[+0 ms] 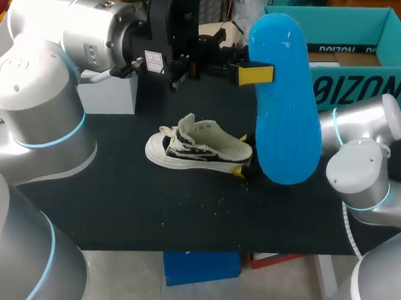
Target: Take the shoe out of the shoebox, open the shoe tongue, remove and reinsert the insole, then place the shoe into the shoebox
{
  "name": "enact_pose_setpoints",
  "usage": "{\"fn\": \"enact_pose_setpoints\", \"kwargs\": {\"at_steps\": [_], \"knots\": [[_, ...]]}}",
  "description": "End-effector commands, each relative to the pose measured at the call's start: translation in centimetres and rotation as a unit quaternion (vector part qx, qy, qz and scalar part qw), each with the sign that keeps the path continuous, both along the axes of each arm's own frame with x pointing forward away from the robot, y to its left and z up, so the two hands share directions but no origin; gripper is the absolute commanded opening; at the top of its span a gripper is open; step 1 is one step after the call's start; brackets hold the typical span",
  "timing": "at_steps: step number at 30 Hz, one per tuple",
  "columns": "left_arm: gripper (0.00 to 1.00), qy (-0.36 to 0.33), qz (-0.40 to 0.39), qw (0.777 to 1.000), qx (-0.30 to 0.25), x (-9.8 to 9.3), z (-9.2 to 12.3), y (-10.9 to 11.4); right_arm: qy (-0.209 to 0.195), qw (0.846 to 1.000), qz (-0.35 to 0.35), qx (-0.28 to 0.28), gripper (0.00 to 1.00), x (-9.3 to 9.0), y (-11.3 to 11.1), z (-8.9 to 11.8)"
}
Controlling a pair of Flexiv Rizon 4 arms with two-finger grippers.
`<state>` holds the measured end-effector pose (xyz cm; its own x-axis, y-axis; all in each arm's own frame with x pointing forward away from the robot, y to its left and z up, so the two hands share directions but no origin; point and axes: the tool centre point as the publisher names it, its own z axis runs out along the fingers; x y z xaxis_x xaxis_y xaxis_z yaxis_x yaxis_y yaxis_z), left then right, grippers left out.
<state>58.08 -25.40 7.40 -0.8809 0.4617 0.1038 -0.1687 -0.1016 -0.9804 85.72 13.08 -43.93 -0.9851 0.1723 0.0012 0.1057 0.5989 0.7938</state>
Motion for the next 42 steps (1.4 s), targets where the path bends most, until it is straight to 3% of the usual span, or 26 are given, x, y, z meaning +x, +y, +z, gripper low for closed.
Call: {"fn": "enact_pose_setpoints", "kwargs": {"at_steps": [1, 7, 11, 20, 29, 42], "knots": [[0.00, 0.000, 0.001, 1.000, -0.001, 0.0, -0.1, -0.2, 0.040, 0.997, 0.000, -0.072, 1.00, 0.5, -1.2, 2.4], [0.00, 0.000, 0.001, 1.000, -0.001, 0.0, -0.1, -0.2, 0.066, 0.985, 0.012, -0.158, 1.00, 0.6, -2.1, 3.5], [0.00, 0.000, 0.001, 1.000, -0.001, 0.0, -0.1, -0.2, 0.076, 0.960, 0.040, -0.268, 1.00, 0.7, -2.0, 3.9], [0.00, 0.000, 0.001, 1.000, -0.001, 0.0, -0.1, -0.2, 0.073, 0.912, 0.046, -0.402, 1.00, 0.8, -1.0, 4.0], [0.00, 0.000, 0.001, 1.000, -0.001, 0.0, -0.1, -0.2, 0.067, 0.881, 0.046, -0.465, 1.00, 0.3, -0.5, 3.8], [0.00, 0.000, 0.001, 1.000, -0.001, 0.0, -0.1, -0.2, 0.072, 0.876, 0.029, -0.477, 1.00, -0.7, 0.2, 2.3]]}}
